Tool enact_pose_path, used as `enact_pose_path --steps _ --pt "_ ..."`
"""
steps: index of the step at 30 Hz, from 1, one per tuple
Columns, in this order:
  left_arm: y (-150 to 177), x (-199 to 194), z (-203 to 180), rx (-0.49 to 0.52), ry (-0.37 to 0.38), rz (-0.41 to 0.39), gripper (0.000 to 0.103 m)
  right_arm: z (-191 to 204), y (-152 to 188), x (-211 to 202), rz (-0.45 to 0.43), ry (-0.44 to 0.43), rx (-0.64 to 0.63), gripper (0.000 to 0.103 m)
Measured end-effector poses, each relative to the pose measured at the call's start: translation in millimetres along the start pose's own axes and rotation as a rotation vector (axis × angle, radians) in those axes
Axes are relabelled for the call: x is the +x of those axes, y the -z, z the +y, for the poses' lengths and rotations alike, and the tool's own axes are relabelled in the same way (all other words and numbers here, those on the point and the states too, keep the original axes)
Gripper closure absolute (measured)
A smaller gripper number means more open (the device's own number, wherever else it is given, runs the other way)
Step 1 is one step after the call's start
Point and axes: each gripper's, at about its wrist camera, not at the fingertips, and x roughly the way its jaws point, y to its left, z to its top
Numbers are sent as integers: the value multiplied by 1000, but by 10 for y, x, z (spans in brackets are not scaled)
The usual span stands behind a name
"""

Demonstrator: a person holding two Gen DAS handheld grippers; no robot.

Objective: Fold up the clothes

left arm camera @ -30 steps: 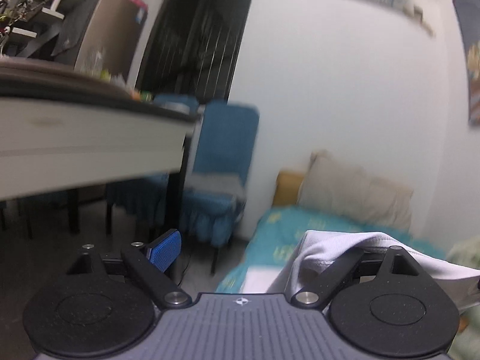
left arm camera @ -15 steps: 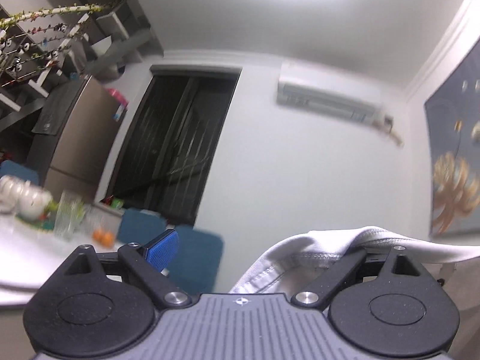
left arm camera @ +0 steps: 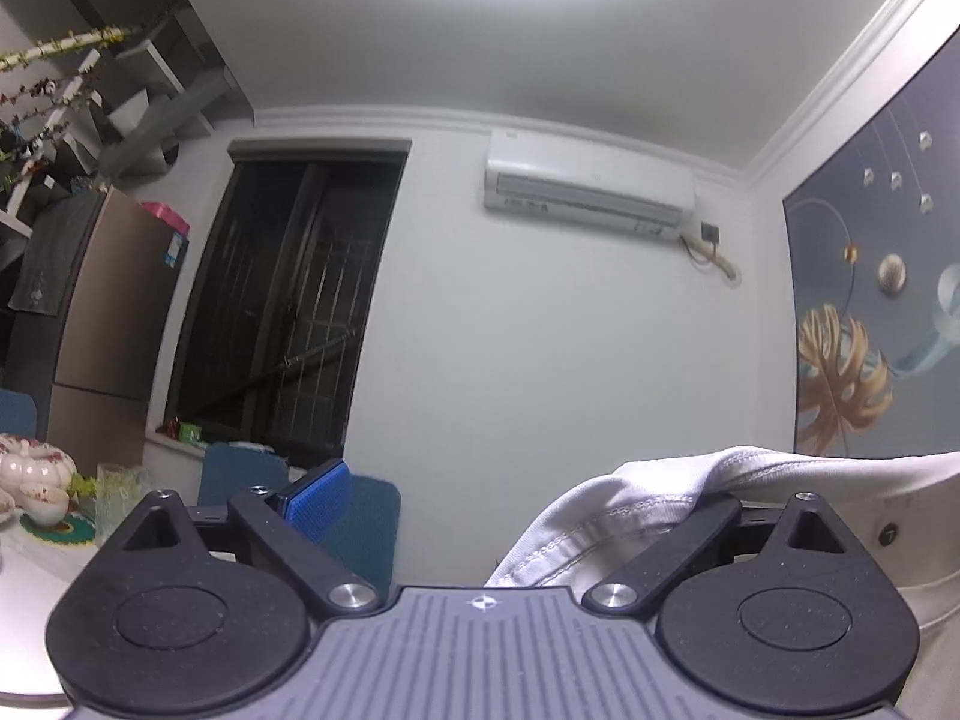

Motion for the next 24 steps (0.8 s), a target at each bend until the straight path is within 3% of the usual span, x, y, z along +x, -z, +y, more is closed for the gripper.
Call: enact_pose_path --steps 7,16,20,24 --pt "991 1219 56 45 -58 140 5 -130 1005 1007 198 -18 52 11" --pt "2660 3284 175 89 -75 246 5 -103 2734 2916 326 10 -1 11" --pt "3637 4206 174 91 -81 307 4 -138 3623 3711 365 33 -34 11" --pt "4908 5035 183 82 -71 449 4 -269 4656 4520 476 55 -64 11"
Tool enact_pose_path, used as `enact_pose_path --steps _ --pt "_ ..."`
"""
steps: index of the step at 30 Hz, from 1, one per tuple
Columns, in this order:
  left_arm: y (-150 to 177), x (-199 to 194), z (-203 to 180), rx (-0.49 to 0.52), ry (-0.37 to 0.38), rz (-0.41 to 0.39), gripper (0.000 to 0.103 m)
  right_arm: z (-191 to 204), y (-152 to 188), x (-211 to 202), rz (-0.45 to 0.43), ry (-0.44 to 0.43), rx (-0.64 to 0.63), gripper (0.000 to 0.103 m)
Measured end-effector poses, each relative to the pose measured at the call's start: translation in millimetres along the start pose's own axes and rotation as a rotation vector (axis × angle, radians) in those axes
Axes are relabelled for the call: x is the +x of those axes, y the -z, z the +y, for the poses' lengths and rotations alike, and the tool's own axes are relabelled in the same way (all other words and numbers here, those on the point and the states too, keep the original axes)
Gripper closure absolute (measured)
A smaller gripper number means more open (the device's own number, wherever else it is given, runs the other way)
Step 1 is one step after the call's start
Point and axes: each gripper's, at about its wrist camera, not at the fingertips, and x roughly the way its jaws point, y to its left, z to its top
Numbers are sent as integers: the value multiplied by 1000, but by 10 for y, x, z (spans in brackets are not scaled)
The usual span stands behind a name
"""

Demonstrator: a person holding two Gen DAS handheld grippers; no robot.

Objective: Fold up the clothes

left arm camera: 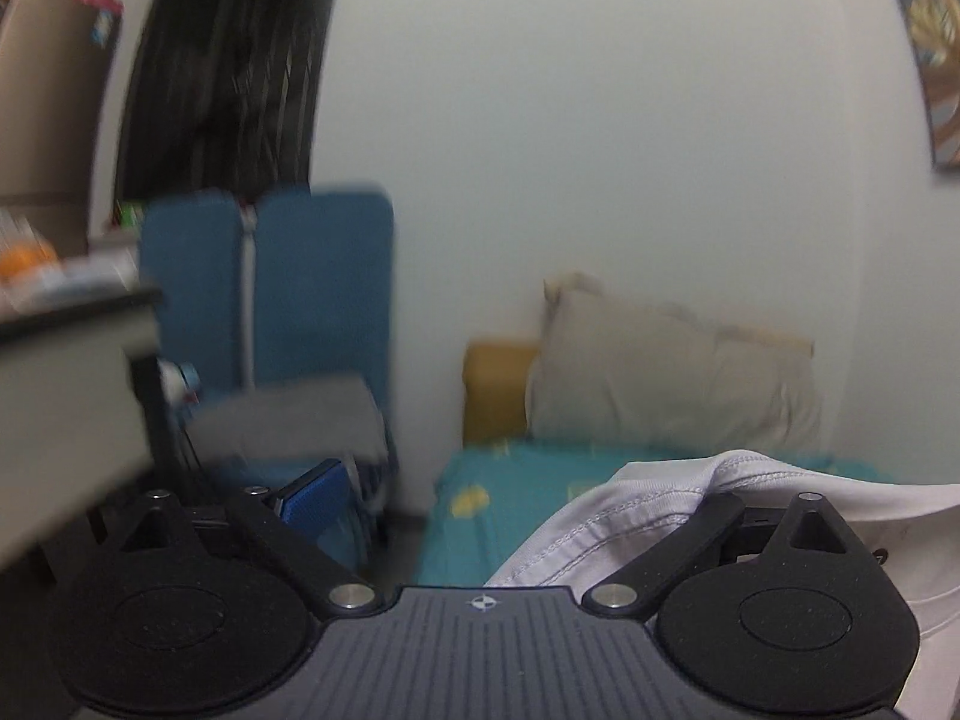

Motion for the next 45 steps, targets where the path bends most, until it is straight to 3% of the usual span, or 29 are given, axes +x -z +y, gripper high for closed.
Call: enact_pose_path --steps 5,6,9,13,17,20,23,26,30,38,41,45 --pt "1046 1402 -189 44 39 263 8 -76 766 1362 253 -17 10 11" --pt "1186 1588 -213 58 42 316 13 -65 887 1573 308 -30 -8 11" --pt "1410 2026 -199 86 99 457 13 -17 1156 2015 429 -101 -34 11" --pt "1519 2244 -158 94 199 571 7 45 1177 2309 588 -338 -28 11" --pt "1481 2116 -74 136 268 562 4 64 1162 2272 591 -396 34 11" --pt "1375 1782 -11 122 284 492 3 36 1102 2141 550 -371 79 11" --pt "1224 1283 80 105 245 373 3 21 1007 1890 420 -313 85 11" --pt "1064 689 209 72 223 256 3 15 881 1599 319 -317 124 11" --pt "944 -239 409 19 226 191 0 75 722 1149 339 -313 180 10" --pt "1033 -1938 491 -7 233 161 0 96 549 -728 242 -374 117 10" --pt "1169 -2451 467 -4 241 140 0 6 634 -1476 210 -366 107 10" --pt "1422 -2827 458 2 229 123 0 -92 807 -2287 226 -332 72 10"
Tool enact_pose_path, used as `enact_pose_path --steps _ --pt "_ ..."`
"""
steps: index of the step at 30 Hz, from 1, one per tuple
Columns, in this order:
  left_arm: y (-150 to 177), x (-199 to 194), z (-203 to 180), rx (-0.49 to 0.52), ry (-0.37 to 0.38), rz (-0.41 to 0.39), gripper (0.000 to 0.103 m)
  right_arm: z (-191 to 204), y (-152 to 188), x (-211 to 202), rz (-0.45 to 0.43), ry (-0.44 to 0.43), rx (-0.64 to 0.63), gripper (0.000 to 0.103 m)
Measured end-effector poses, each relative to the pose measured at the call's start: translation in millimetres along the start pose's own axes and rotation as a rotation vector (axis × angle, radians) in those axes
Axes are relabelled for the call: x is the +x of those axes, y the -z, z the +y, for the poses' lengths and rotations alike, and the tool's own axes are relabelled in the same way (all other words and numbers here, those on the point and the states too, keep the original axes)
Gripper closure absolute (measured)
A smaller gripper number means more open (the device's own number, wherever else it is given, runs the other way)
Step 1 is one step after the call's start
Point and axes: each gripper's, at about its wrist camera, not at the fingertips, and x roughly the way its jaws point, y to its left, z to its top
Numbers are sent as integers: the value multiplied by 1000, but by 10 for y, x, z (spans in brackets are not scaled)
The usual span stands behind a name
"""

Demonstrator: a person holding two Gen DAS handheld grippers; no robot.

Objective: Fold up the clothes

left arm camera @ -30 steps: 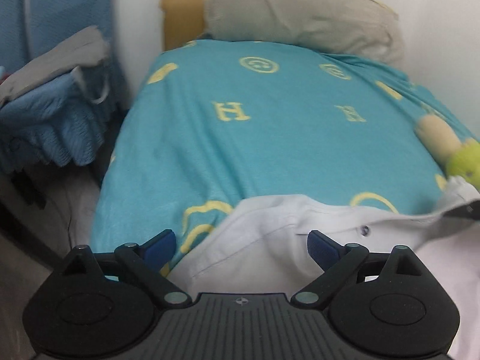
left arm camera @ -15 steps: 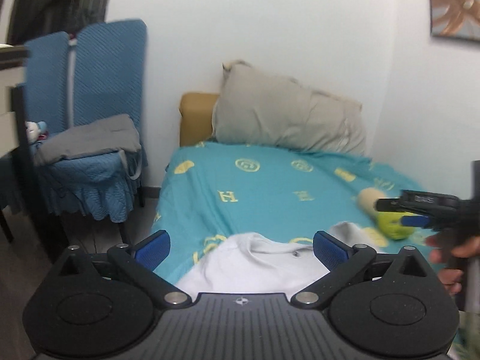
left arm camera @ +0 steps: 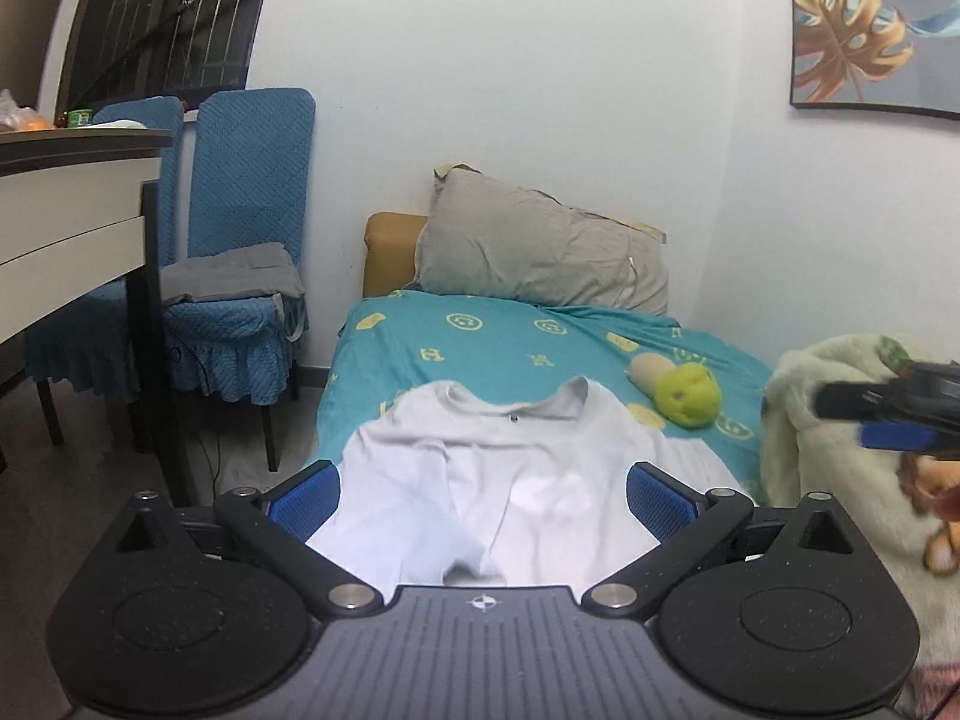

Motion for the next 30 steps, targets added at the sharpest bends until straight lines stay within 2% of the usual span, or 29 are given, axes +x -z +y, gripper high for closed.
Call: enact_pose_path --steps 4,9,20,25,28,30 --pt "220 -230 -40 14 -7 -42 0 34 328 -479 -56 -22 -21 10" --pt "382 -212 4 12 -31 -62 0 33 547 -499 -75 -24 -54 10" --pt "599 222 165 -80 -37 94 0 38 650 -335 -114 3 -64 10" --pt "661 490 373 -219 -42 166 1 -98 625 -249 -111 48 27 10" --pt "734 672 618 -355 -34 190 1 -198 654 -220 -91 74 86 10" --pt "798 831 830 -466 -66 219 1 -252 674 -185 -73 83 120 10"
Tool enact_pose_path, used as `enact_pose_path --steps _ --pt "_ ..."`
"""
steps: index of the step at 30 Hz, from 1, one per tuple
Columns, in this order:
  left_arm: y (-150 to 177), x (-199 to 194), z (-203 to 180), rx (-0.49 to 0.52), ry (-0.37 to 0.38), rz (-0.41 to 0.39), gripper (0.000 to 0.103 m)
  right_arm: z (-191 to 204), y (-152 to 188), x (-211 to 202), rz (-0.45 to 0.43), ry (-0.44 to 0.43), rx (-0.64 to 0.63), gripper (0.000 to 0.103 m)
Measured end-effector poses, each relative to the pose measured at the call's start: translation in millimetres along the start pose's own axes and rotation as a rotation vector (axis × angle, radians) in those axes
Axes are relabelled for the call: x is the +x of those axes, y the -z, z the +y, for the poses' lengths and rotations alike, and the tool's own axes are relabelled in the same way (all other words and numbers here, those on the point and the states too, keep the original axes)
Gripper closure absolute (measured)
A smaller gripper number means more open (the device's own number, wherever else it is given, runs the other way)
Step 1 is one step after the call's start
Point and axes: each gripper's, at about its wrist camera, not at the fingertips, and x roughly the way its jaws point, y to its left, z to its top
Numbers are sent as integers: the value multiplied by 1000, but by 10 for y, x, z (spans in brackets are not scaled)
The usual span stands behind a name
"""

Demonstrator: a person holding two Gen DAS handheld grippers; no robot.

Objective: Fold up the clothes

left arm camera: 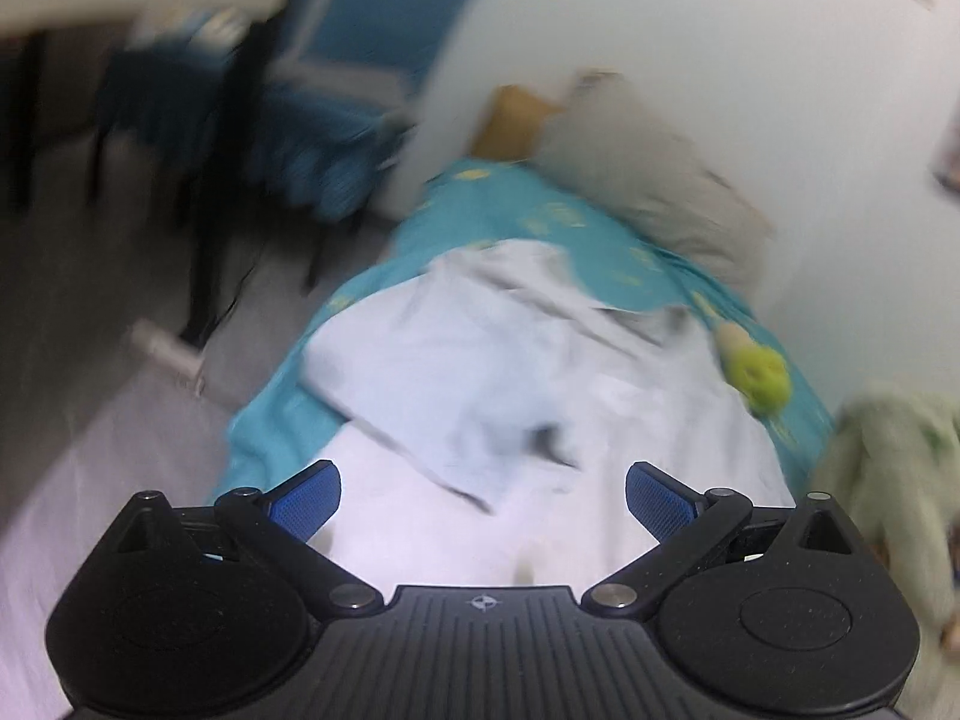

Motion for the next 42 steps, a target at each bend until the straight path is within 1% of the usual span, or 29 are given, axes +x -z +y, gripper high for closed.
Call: enact_pose_path --steps 3,7,8,9,11,12,14,15,16,17,18,19,21,23,25,27,30,32,33,34,35,36,37,38,39,40,41,42 --pt "-137 266 337 -181 -26 26 2 -70 19 68 26 9 55 10" --pt "-284 651 700 -339 -47 33 5 -145 78 132 44 19 100 10" --pt "-303 750 755 -367 -56 35 6 -164 88 165 48 25 105 10" --pt "-323 846 808 -393 -68 36 10 -183 99 197 51 30 109 10" --pt "-398 992 826 -387 -115 22 11 -218 129 286 60 32 127 10" --pt "-442 1061 823 -378 -134 17 22 -229 147 340 68 34 131 10" --pt "-546 1168 814 -370 -117 6 29 -238 182 456 94 45 123 10" --pt "-597 1221 789 -363 -108 8 39 -245 197 502 105 47 123 10" --pt "-652 1262 774 -349 -101 14 52 -253 207 536 115 48 126 10" --pt "-705 1312 721 -323 -93 23 62 -263 213 561 125 50 131 10" --pt "-760 1362 671 -296 -85 33 83 -269 217 575 132 50 135 10" --pt "-830 1407 641 -265 -73 52 94 -267 219 568 134 48 135 10" --pt "-999 1480 535 -174 -75 67 97 -253 223 534 137 47 125 10" --pt "-1277 1492 407 -74 -88 23 98 -233 221 497 138 54 109 10" --pt "-1607 1514 282 0 -125 -29 98 -227 217 477 129 58 98 10" --pt "-1953 1579 153 78 -205 -77 99 -226 218 501 131 63 95 10" --pt "-2359 1769 2 214 -378 -140 99 -217 231 577 142 75 85 10" --pt "-2481 1986 -59 314 -499 -147 99 -202 244 643 148 87 68 10" --pt "-2487 2119 -76 365 -547 -142 98 -196 249 676 150 92 58 10" --pt "-2477 2249 -73 393 -573 -126 97 -192 254 710 151 98 49 10" --pt "-2448 2341 -44 395 -566 -110 96 -188 260 739 152 103 40 10" --pt "-2405 2388 -21 376 -535 -103 88 -179 267 766 152 106 31 10" --pt "-2360 2433 3 358 -505 -96 76 -166 269 795 151 110 20 10" --pt "-2302 2456 25 341 -494 -86 66 -155 268 825 150 114 5 10" --pt "-2243 2478 43 325 -483 -76 50 -148 260 850 146 118 -7 10" --pt "-2180 2481 15 314 -469 -70 48 -146 245 869 138 120 -16 10" --pt "-2116 2452 -15 303 -430 -59 47 -145 230 888 130 123 -26 10" --pt "-2049 2419 -45 291 -391 -48 43 -143 214 908 122 125 -35 10"
